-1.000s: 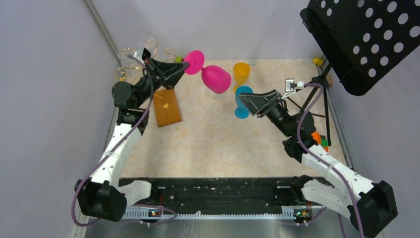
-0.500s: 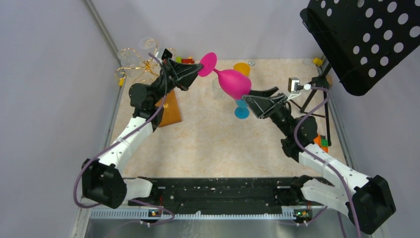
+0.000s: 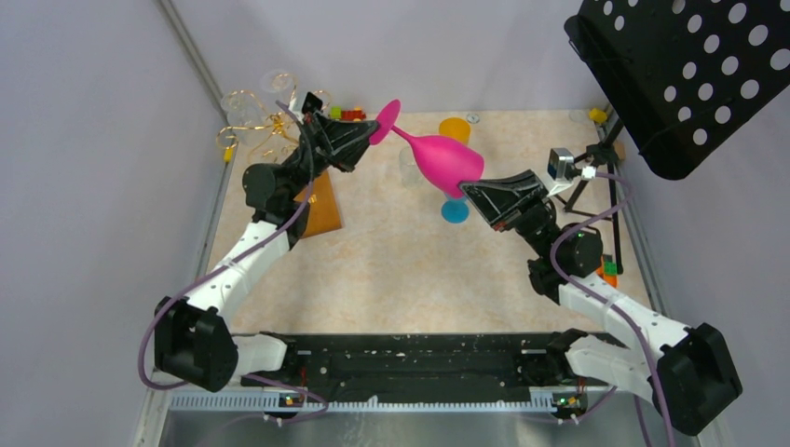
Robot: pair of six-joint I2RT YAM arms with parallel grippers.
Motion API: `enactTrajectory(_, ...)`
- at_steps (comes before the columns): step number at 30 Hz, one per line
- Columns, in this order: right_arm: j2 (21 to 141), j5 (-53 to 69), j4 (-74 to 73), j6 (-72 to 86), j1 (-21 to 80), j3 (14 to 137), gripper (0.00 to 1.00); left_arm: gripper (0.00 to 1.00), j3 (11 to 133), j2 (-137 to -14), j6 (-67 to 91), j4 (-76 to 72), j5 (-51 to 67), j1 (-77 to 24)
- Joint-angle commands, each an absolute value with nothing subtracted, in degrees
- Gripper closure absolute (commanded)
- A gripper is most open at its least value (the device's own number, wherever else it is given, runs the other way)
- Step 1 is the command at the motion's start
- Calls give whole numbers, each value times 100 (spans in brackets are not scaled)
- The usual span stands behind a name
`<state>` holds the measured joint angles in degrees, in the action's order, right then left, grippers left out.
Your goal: Take the wine glass off the wine glass rack
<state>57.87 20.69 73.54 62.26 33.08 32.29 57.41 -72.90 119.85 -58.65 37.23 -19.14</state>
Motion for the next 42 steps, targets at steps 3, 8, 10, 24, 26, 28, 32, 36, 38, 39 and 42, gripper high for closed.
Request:
enactTrajectory(3, 5581, 2178, 7485, 6042, 3301, 3453, 100, 87, 5795, -7139, 12012, -6059, 3606, -1915)
enactTrajectory(8, 5428, 2071, 7077, 5888, 3299, 3510, 100, 42, 6027, -6856, 11143, -5269, 3683, -1916)
enactTrajectory(10, 5353, 1982, 6834, 5797, 3302, 3539, 100, 34, 6064, -6680, 10736, -4902, 3651, -1912)
enactTrajectory(24, 4783, 350, 2826, 4558, 3305, 4343, 100, 11, 6607, -5285, 6985, -534, 2262, -1811)
enactTrajectory(26, 4985, 199, 1851, 4238, 3305, 4773, 100, 11, 6847, -5127, 6270, 151, 1886, -1802)
enactTrajectory(28, 5280, 186, 989, 3922, 3305, 5218, 100, 11, 7143, -5031, 5466, 875, 1442, -1808)
enactTrajectory(32, 6034, 291, -432, 3558, 3324, 5981, 100, 11, 7658, -4861, 4462, 1997, 297, -1799)
enactTrajectory(36, 6663, 61, -1157, 3196, 3682, 6528, 100, 11, 7794, -4599, 3962, 2371, -683, -1806)
enactTrajectory(38, 6986, -302, -1545, 2909, 3984, 6919, 100, 11, 7834, -4489, 3777, 2524, -1109, -1804)
enactTrajectory(39, 7171, -396, -1761, 2763, 4057, 7058, 100, 11, 7856, -4452, 3691, 2587, -1271, -1808)
enactTrajectory(42, 7777, -629, -2473, 2360, 4313, 7715, 100, 11, 7922, -4353, 3475, 2761, -1630, -1808)
